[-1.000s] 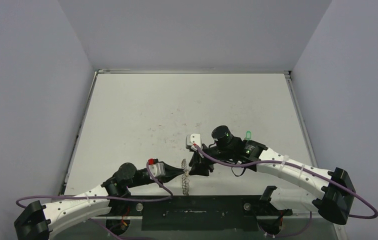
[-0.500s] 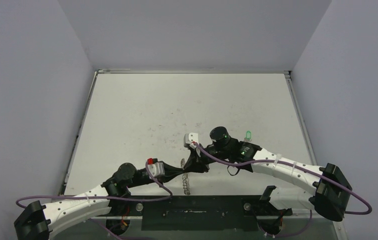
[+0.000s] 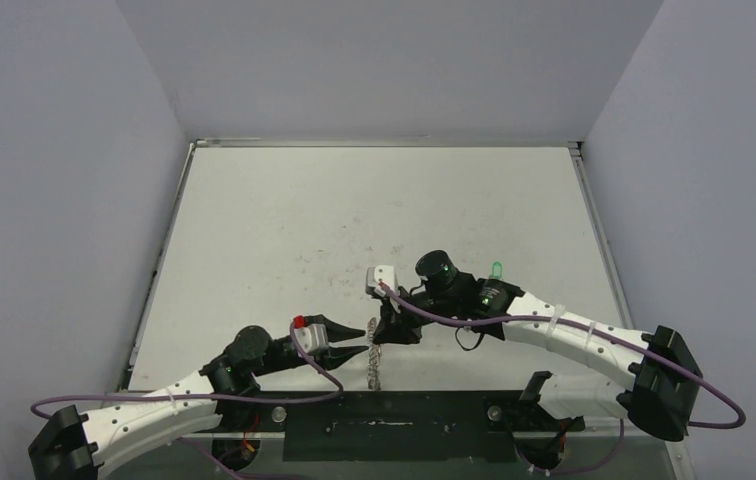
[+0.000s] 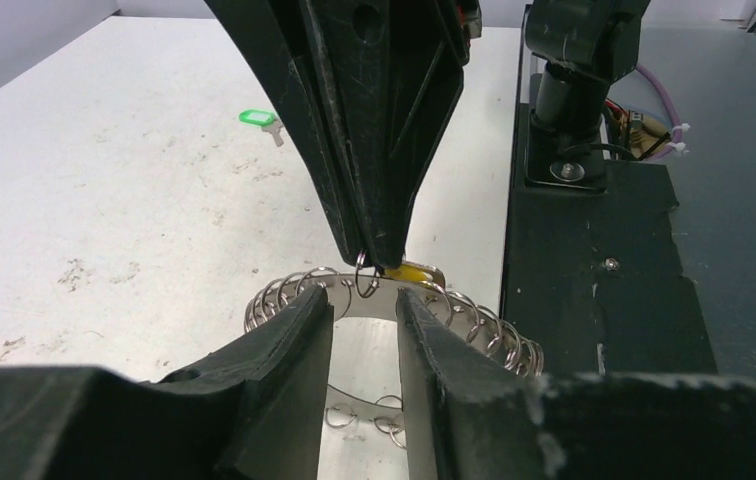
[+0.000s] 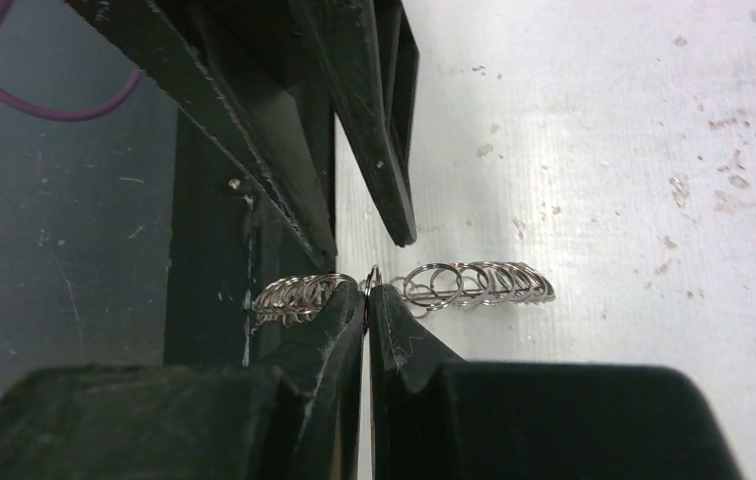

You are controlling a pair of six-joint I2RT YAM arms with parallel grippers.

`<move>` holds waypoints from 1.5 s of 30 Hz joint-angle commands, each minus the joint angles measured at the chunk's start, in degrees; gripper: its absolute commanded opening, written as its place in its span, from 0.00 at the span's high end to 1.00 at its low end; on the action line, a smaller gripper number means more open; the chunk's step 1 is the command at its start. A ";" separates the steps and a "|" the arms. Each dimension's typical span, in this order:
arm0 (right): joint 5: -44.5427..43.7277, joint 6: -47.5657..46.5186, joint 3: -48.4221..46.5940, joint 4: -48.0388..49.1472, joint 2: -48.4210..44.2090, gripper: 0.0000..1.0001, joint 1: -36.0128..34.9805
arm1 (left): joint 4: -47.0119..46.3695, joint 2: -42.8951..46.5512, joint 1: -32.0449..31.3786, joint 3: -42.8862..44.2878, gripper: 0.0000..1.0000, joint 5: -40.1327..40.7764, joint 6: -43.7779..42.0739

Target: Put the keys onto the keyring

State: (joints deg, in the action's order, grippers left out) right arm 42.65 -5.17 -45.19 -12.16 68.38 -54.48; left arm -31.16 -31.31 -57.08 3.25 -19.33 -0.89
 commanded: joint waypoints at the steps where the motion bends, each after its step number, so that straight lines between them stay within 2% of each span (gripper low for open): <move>1: -6.24 -3.69 -7.81 -10.80 1.57 1.00 -1.51 | 4.88 1.96 -0.30 4.22 0.71 1.74 -2.01; 6: -13.88 -3.88 -14.52 -20.53 4.69 1.00 -3.93 | 11.03 1.82 -0.29 6.98 0.70 1.18 -4.30; 11: -15.48 -3.86 -19.38 -24.74 7.64 1.00 -5.89 | 10.05 -0.54 -0.32 7.70 0.70 -0.02 -4.87; 32: -10.77 -4.32 -20.34 -22.77 8.22 1.00 -6.72 | 1.71 -6.95 -0.31 8.01 0.73 -3.03 -5.32; 38: -10.49 -4.24 -20.41 -22.72 8.37 1.00 -6.96 | -0.80 -9.42 -0.32 8.11 0.83 -3.93 -4.80; 45: -10.38 -4.24 -20.40 -23.08 8.63 1.00 -7.27 | -3.29 -11.39 -0.31 8.44 0.82 -4.40 -4.30</move>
State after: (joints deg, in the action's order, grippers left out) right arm 30.83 -9.23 -63.05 -37.36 76.73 -61.10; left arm -29.47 -42.28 -57.08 8.64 -22.15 -6.04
